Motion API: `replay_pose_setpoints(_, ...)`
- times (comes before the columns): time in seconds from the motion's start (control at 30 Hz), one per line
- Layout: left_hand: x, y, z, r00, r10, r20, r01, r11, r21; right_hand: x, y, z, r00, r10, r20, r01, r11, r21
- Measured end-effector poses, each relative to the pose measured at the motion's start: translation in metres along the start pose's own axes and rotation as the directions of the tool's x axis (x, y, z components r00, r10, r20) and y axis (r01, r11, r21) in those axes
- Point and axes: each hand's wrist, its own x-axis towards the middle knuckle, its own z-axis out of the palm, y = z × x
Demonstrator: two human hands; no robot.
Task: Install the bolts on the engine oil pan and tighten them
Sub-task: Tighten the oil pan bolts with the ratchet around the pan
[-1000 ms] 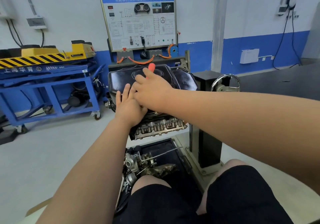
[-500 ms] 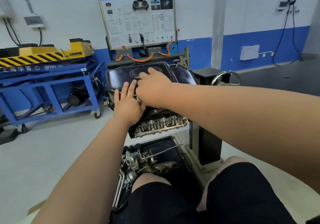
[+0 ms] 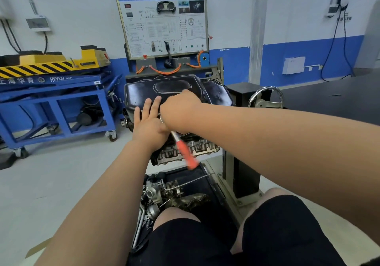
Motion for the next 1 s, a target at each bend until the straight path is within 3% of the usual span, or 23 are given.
replay_pose_setpoints(0.1, 0.002, 0.001, -0.002, 1.0, -0.016, 0.017, 0.016, 1.0, 0.004, 0.004, 0.003, -0.007, 0.986, -0.143, -0.082, 0.124, 0.971, -0.202)
replay_pose_setpoints(0.23, 0.0, 0.001, -0.003, 0.999, -0.027, -0.021, 0.027, 1.0, 0.009, 0.002, -0.001, -0.004, 0.959, -0.238, -0.153, 0.166, 0.912, -0.374)
replay_pose_setpoints(0.33, 0.001, -0.004, -0.002, 1.0, -0.01, -0.001, 0.01, 1.0, 0.022, -0.002, -0.005, -0.001, 0.976, -0.173, -0.135, 0.13, 0.952, -0.279)
replay_pose_setpoints(0.53, 0.004, -0.005, 0.004, 1.0, -0.011, 0.012, 0.01, 0.999, 0.048, -0.005, -0.016, 0.004, 0.996, 0.092, 0.005, -0.092, 0.996, 0.018)
replay_pose_setpoints(0.6, 0.004, -0.007, 0.004, 1.0, -0.002, 0.005, 0.002, 0.998, 0.071, -0.001, -0.018, 0.002, 0.997, 0.075, 0.032, -0.075, 0.997, -0.009)
replay_pose_setpoints(0.73, 0.004, -0.001, 0.002, 1.0, -0.021, 0.011, 0.021, 0.999, 0.031, 0.001, -0.013, -0.008, 0.99, -0.123, -0.062, 0.102, 0.958, -0.268)
replay_pose_setpoints(0.83, 0.008, 0.008, -0.001, 0.988, -0.13, -0.083, 0.132, 0.991, 0.024, 0.002, -0.015, -0.006, 0.966, -0.23, -0.117, 0.165, 0.898, -0.408)
replay_pose_setpoints(0.9, 0.009, 0.001, 0.0, 0.991, -0.115, -0.065, 0.116, 0.993, 0.011, 0.001, -0.017, -0.001, 0.977, -0.18, -0.111, 0.132, 0.928, -0.348)
replay_pose_setpoints(1.0, 0.004, -0.009, 0.002, 1.0, 0.017, 0.006, -0.017, 0.999, 0.034, -0.004, -0.015, 0.003, 0.998, 0.023, -0.057, -0.028, 0.996, -0.086)
